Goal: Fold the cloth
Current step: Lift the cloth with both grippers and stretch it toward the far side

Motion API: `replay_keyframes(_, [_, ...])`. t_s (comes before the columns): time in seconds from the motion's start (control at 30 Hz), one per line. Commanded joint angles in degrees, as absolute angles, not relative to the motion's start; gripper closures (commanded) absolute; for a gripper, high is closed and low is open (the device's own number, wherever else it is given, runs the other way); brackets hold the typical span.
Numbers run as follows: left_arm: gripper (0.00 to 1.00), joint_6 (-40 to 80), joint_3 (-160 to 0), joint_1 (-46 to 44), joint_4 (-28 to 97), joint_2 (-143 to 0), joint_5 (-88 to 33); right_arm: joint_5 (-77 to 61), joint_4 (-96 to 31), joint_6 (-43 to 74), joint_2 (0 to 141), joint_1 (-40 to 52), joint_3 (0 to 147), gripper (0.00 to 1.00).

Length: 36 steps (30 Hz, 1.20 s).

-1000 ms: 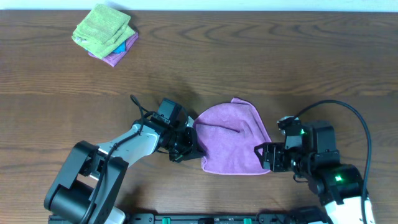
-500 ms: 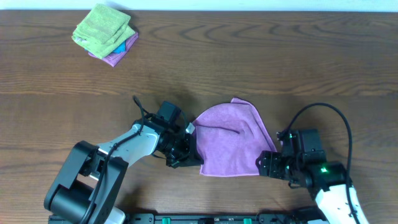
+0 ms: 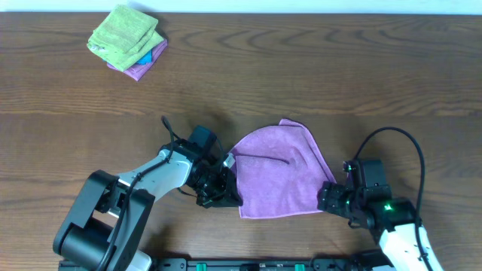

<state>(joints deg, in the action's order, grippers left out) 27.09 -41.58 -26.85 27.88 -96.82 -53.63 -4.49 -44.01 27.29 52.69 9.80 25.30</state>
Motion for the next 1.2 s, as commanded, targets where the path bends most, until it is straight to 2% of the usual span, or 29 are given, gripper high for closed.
replay_keyframes(0.0, [0.94, 26.13, -41.25, -26.61, 28.1, -97.38, -53.58, -2.83, -42.24, 28.29, 53.93, 9.28, 23.59, 0.29])
replay_keyframes(0.1, [0.94, 25.67, -41.25, -26.61, 28.16, -97.38, -53.67, -3.27, -39.75, 28.29, 55.64, 9.28, 23.59, 0.37])
replay_keyframes(0.27, [0.94, 25.19, -41.25, -26.59, 28.38, -97.38, -53.89, -4.64, -38.11, 28.51, 59.35, 9.28, 23.59, 0.39])
replay_keyframes(0.3, [0.94, 24.77, -41.25, -26.59, 28.49, -97.38, -53.91, -5.19, -37.21, 28.67, 60.27, 9.3, 23.59, 0.43])
replay_keyframes(0.4, [0.94, 24.16, -41.25, -26.61, 28.71, -97.38, -54.04, -5.63, -35.73, 28.69, 62.26, 9.3, 23.59, 0.63])
replay_keyframes(0.43, [0.94, 23.9, -41.25, -26.61, 28.82, -97.38, -54.06, -5.63, -35.18, 28.67, 62.72, 9.3, 23.59, 0.74])
replay_keyframes(0.47, [0.94, 23.7, -41.25, -26.59, 28.97, -97.38, -54.06, -5.63, -34.7, 28.64, 62.78, 9.3, 23.62, 0.9])
replay_keyframes(0.5, [0.94, 23.46, -41.25, -26.59, 29.17, -97.38, -54.08, -5.91, -34.09, 28.56, 62.72, 9.3, 23.64, 0.99])
replay_keyframes(0.63, [0.94, 23.09, -41.76, -25.54, 29.34, -97.36, -55.44, -8.73, -33.12, 26.87, 60.77, 9.41, 25.74, 0.99])
replay_keyframes(0.73, [0.94, 23.16, -45.28, -20.8, 29.32, -97.36, -59.24, -9.15, -31.73, 25.21, 57.08, 9.41, 31.24, 0.99])
replay_keyframes(0.87, [0.94, 23.33, -53.91, -13.85, 28.84, -97.36, -59.96, -7.81, -23.51, 23.57, 57.06, 9.39, 36.51, 0.99])
replay_keyframes(1.0, [0.94, 28.99, -65.6, -8.43, 24.05, -97.38, -56.01, -7.73, -14.0, 23.51, 63.55, 9.39, 39.33, 0.99])
replay_keyframes(1.17, [0.94, 30.89, -74.76, -7.42, 19.53, -97.41, -48.42, -7.73, -7.09, 23.49, 74.5, 9.39, 46.72, 0.99])
